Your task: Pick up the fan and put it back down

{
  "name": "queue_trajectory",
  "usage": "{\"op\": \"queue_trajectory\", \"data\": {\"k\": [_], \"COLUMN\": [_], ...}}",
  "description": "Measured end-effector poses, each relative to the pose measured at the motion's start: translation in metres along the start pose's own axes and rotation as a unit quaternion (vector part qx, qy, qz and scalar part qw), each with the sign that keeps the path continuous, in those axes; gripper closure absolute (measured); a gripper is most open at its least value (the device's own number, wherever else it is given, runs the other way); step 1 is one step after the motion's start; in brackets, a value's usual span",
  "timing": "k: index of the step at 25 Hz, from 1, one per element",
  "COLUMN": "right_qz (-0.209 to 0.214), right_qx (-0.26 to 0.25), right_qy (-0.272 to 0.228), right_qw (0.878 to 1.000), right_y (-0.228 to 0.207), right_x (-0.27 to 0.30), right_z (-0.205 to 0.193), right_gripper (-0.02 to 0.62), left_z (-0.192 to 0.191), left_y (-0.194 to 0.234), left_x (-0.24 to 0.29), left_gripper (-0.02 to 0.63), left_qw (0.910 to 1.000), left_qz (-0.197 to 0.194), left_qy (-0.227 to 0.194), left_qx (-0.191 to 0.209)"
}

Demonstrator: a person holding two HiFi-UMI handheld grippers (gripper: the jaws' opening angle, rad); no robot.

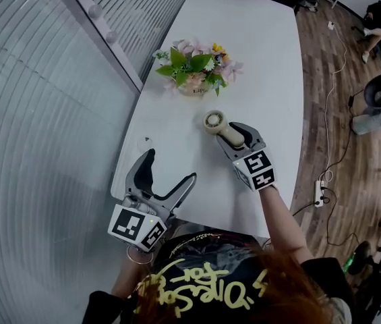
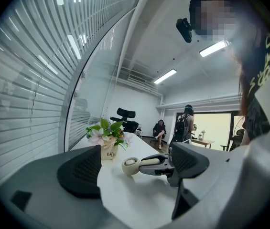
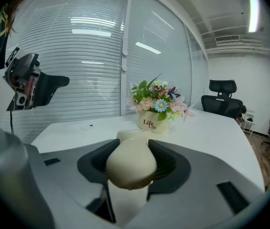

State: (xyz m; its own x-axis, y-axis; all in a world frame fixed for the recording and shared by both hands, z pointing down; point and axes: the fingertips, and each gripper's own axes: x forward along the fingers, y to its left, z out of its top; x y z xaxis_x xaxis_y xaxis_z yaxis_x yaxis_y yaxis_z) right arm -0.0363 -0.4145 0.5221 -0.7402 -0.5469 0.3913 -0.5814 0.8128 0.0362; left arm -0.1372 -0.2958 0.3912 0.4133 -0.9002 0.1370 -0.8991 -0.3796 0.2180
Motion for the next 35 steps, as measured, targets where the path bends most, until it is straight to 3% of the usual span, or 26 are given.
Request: {"op": "queue_trajectory", "data": {"k": [5, 22, 35], "right_qz": [-0.005, -0.034, -0.034], "right_qx": [-0.017, -0.003, -0.015], "right_qy": [0.019, 0.096, 0.154], "right_qw": [1.0, 0.995, 0.987], "right_y": [0.002, -0.002, 0.005], "right_x": [0.007, 0.008, 0.013], "right_z": [-0.014, -0.048, -0.061], "right_gripper": [0.403, 0.402, 0.4], "left_z": [-0.003, -0.002, -0.001], "left_y": [0.003, -0.006, -0.018], "left_x": [-0.003, -0.014, -0.029], "left_gripper": [0.147, 0.147, 0.147], "left_qw": [1.0, 1.0, 0.9999], "left_qz": [0.003, -0.002, 0.0], "left_qy": [-0.001, 0.003, -0.009], "left_qx": [-0.001, 0.009, 0.013]}}
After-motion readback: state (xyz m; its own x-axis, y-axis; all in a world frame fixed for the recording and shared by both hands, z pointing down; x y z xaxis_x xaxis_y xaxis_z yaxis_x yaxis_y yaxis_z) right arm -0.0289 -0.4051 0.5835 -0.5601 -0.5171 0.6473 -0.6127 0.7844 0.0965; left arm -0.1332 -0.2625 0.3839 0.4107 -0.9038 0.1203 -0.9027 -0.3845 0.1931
